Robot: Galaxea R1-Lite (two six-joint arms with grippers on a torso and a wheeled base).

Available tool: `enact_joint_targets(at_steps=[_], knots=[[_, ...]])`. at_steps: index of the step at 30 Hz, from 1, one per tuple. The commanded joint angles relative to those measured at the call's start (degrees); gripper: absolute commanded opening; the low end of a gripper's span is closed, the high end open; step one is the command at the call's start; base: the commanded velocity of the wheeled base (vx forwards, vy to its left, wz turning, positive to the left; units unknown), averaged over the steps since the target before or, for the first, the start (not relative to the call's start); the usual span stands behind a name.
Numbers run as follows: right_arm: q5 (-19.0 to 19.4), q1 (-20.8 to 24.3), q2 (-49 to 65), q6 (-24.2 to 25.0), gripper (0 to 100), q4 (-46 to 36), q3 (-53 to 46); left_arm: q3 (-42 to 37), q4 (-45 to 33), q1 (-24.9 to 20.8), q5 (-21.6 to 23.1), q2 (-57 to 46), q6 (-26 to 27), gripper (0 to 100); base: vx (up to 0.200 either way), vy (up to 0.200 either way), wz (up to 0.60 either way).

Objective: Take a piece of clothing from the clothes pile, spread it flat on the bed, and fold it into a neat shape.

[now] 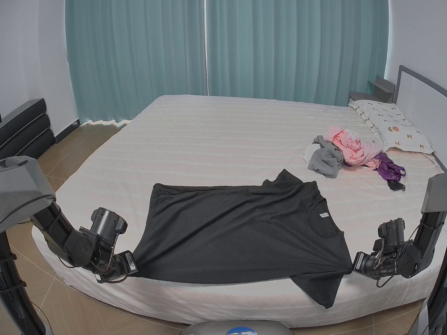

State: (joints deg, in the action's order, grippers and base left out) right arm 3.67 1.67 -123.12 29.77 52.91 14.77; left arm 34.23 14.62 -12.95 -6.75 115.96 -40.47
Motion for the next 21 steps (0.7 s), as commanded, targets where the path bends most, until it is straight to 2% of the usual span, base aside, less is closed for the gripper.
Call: enact_joint_targets(at_steps=[1, 14, 15, 21], knots=[[0.0, 0.1, 0.8, -0.2, 0, -0.7, -1.2, -0.2, 0.1, -0.1, 0.0, 0.5, 0.0, 0, 0.0, 0.0, 0.0], [0.5, 1.7, -1.5, -0.2, 0, -1.5, 0.9, 0.7, 0.8, -0.2, 0.3, 1.5, -0.2, 0, 0.0, 0.0, 0.0], [0.6, 1.6, -1.6, -0.2, 100, -1.5, 1.3, 0.6, 1.5, -0.2, 0.4, 1.6, -0.3, 100, 0.0, 0.0, 0.0], [2.0, 1.7, 1.3, 0.6, 100, -1.4, 1.8, 0.7, 2.7, -0.1, 0.3, 1.8, -0.6, 100, 0.0, 0.0, 0.0]])
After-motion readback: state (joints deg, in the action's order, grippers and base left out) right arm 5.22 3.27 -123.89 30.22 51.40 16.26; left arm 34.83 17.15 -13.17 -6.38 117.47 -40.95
